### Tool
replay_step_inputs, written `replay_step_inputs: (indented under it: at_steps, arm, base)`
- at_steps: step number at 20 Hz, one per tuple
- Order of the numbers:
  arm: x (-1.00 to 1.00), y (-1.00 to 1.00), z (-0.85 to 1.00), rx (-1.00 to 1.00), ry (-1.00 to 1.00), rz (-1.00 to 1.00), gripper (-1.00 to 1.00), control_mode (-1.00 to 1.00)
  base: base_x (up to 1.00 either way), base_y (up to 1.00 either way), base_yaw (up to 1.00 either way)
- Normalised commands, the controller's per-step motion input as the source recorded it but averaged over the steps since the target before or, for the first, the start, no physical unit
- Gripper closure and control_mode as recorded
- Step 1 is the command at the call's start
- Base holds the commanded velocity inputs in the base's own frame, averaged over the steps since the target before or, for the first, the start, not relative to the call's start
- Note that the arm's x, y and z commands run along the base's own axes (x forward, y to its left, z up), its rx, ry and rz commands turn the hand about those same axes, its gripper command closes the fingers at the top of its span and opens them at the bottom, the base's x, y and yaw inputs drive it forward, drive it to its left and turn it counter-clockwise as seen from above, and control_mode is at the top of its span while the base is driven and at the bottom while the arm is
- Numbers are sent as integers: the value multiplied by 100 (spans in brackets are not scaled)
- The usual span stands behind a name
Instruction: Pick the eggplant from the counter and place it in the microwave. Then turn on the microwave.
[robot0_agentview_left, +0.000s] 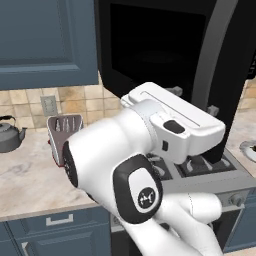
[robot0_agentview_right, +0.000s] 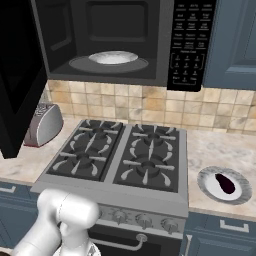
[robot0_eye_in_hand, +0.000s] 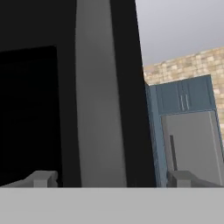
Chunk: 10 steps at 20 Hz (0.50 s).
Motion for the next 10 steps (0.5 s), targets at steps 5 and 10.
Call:
replay_step_inputs:
  at_steps: [5, 10]
  arm:
    - [-48, -6, 0, 0, -3, 2, -100, -100]
    - [-46, -17, 0, 0, -3, 5, -100, -100]
  base:
    - [0, 0, 0]
    - [0, 0, 0]
